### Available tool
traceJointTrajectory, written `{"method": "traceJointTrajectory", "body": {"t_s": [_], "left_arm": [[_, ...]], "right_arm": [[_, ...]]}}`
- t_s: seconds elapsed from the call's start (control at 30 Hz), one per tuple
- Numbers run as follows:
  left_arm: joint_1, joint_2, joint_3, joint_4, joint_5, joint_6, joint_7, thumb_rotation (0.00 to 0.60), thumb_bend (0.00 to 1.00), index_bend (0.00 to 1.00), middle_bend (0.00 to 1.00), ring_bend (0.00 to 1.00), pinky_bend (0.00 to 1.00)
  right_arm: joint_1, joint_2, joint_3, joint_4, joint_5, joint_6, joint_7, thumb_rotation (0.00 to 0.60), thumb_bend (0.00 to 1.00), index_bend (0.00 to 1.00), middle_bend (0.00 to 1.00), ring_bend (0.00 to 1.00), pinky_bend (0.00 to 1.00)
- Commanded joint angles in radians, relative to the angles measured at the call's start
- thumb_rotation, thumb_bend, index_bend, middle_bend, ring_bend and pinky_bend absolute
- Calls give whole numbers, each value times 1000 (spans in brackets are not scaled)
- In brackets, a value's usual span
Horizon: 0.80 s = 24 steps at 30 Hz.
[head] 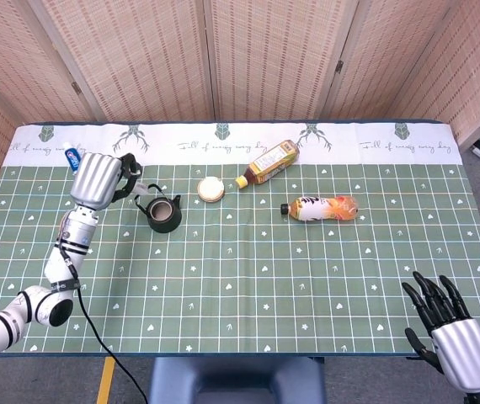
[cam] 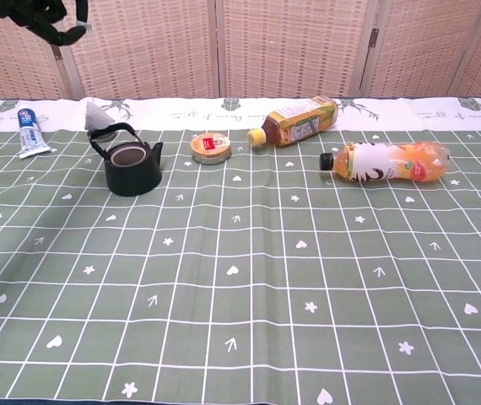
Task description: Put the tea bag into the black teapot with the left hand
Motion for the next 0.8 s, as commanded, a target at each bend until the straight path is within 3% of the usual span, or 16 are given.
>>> {"method": "traceJointTrajectory", "body": {"t_s": [0.03,0.6,0.8], "left_arm": [[0,7,6,-18,-1,1,18,600,509,642,1000,1000,1000],[-4,38,14,-120,-22,22,134,600,509,643,1000,1000,1000],[-2,27,29,-96,-28,11,127,600,508,640,1000,1000,1000]], "right_arm": [[0,-1,1,-1,0,2,-3,600,365,0,0,113,29],[-3,0,-3,5,-10,14,2,600,365,0,0,111,29],[-9,-6,-6,10,-20,23,-7,600,365,0,0,114,29]]}}
